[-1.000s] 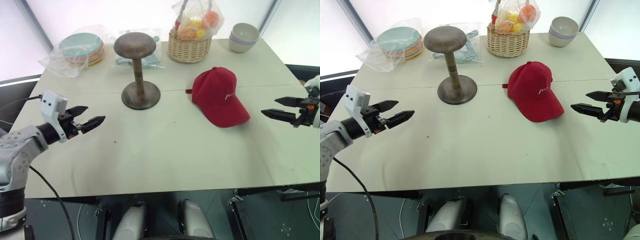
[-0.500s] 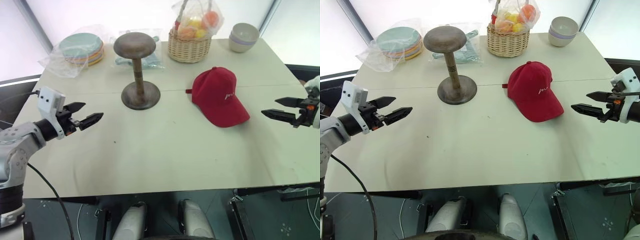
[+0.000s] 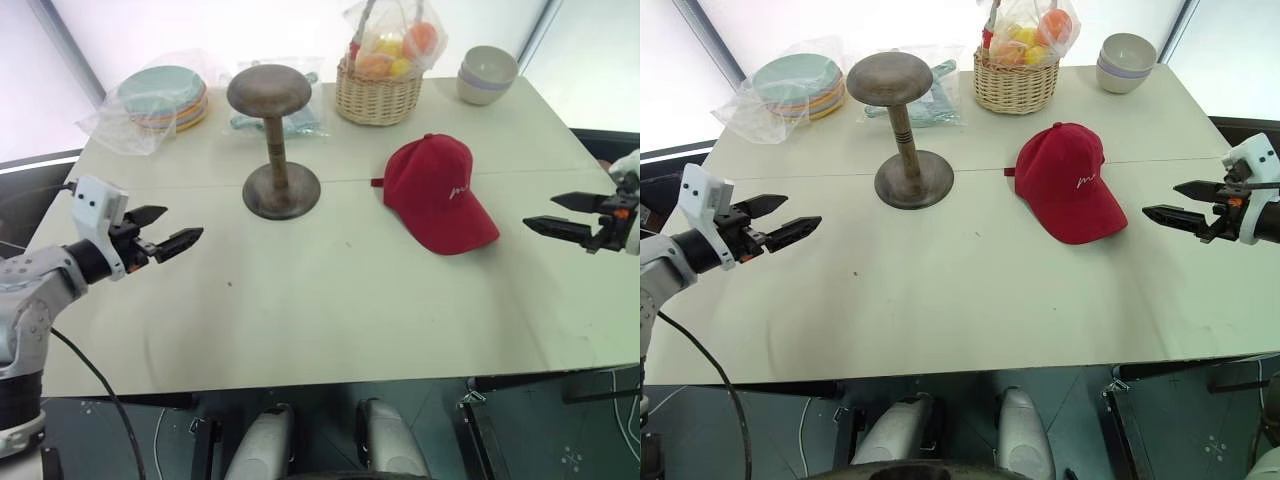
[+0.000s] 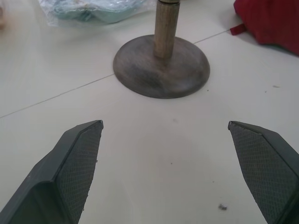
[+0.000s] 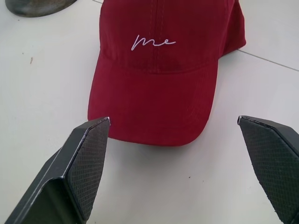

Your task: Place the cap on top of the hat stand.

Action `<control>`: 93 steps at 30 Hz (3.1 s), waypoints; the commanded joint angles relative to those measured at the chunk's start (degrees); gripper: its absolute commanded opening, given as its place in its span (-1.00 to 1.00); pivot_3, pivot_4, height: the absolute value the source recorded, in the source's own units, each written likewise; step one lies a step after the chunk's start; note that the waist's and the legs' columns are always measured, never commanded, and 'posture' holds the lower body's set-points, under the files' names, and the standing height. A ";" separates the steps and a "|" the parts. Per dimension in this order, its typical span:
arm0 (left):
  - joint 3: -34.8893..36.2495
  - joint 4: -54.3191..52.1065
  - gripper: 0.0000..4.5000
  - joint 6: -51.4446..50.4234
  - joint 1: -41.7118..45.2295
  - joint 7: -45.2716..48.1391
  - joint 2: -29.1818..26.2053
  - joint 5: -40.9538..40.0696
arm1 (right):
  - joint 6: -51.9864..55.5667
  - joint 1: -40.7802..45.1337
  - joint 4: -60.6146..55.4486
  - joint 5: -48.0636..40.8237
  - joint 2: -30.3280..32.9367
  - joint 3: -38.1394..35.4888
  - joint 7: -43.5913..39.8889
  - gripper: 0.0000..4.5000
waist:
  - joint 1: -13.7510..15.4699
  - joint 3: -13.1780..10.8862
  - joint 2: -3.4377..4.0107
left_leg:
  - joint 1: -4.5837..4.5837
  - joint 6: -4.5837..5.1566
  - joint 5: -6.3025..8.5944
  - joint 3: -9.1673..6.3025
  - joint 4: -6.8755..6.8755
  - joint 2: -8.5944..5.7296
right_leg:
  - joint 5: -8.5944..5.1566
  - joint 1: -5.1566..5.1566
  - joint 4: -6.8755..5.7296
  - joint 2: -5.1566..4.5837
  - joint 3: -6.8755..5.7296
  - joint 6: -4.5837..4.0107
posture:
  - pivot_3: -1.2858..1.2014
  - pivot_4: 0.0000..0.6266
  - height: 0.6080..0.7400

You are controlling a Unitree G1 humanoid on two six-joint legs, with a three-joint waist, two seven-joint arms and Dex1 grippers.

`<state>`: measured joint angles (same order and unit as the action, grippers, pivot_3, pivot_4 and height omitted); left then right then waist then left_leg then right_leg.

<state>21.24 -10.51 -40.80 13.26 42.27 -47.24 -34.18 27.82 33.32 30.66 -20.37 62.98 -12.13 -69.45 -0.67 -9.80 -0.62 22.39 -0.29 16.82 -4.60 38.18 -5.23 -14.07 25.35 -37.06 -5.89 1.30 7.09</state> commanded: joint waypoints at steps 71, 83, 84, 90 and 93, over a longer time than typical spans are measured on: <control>-2.75 -9.53 1.00 -7.69 4.30 6.06 -0.28 -18.18 | -84.92 32.04 36.87 104.47 -10.02 67.85 118.76 -0.57 | -1.70 -0.08 0.11 | -0.09 -0.23 -0.13 0.07 -0.16 0.04 | -0.02 0.08 -0.07 0.30 0.20 -0.03 | 0.03 -0.52 1.00; -0.48 -7.96 1.00 -7.12 4.69 5.45 -1.67 -17.41 | -85.64 32.36 37.24 95.18 -9.62 63.60 113.96 -0.99 | -1.88 -0.06 0.08 | -0.12 -0.24 -0.14 0.02 -0.14 0.03 | -0.02 0.00 -0.05 0.30 0.18 -0.03 | 0.03 -0.52 1.00; 0.00 -7.66 1.00 -7.07 4.89 5.39 -2.02 -17.31 | -85.63 32.95 36.82 92.66 -9.23 61.62 112.10 -0.99 | -1.90 -0.06 0.08 | -0.12 -0.24 -0.14 0.03 -0.14 0.03 | -0.02 0.01 -0.05 0.30 0.18 -0.03 | 0.03 -0.52 1.00; 3.72 -1.52 1.00 -5.44 7.98 5.74 -6.37 -15.03 | -73.16 41.10 24.78 68.54 -9.67 40.20 88.67 -0.99 | -2.30 -0.17 0.22 | -0.09 -0.23 -0.14 0.04 -0.17 0.06 | -0.02 0.04 -0.03 0.31 0.19 -0.03 | 0.03 -0.52 1.00; 4.20 1.76 1.00 -4.36 10.09 6.88 -8.30 -13.72 | -63.15 43.34 11.42 61.41 -12.66 33.52 76.20 -0.99 | -2.39 -0.18 0.25 | -0.07 -0.23 -0.14 -0.02 -0.28 0.10 | -0.02 0.10 -0.03 0.33 0.16 -0.03 | 0.03 -0.52 1.00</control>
<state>23.40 -10.05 -46.73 21.91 48.36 -53.92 -48.80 -40.88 74.61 50.65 46.44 51.97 25.76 13.24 -3.06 -9.98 -0.36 22.32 -0.52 16.68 -4.66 37.90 -5.12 -14.09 25.45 -37.07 -5.56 1.43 7.06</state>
